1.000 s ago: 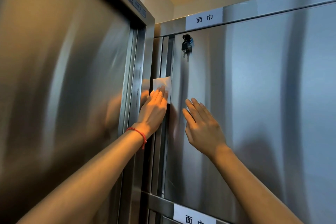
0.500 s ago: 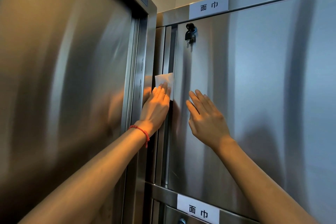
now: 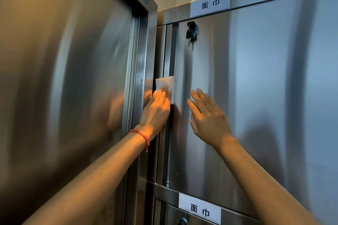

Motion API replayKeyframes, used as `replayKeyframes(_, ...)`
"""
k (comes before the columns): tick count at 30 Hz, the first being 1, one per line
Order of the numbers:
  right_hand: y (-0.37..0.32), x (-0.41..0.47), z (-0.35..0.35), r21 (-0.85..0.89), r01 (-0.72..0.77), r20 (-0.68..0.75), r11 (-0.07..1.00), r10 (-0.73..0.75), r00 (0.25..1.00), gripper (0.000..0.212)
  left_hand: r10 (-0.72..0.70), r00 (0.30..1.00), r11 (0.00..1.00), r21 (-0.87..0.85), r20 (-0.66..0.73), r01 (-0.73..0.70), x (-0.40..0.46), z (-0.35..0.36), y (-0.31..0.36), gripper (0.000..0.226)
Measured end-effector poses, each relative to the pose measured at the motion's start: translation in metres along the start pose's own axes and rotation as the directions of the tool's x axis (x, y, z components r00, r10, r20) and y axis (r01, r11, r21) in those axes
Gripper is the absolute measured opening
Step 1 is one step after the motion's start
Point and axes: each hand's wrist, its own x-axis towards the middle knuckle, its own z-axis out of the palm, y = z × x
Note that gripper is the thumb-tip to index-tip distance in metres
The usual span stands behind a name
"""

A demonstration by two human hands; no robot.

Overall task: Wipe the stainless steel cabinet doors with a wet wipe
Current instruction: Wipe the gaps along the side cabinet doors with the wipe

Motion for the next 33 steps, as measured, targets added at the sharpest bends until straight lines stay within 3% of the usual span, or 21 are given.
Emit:
replayKeyframes(27,-0.001,0.000,0.000,0.018,-0.013,0.007,1.000,0.013,1.000,0.044,-0.005,0.997,0.995,-0.099,0.073,0.012,-0.029,-0.006,0.012,0.069)
replayKeyframes(33,-0.001,0.000,0.000,0.009,-0.010,-0.001,1.000,0.010,1.000,0.043,-0.012,0.997,0.994,-0.110,0.072,0.020,-0.014,-0.005,0.008,0.062)
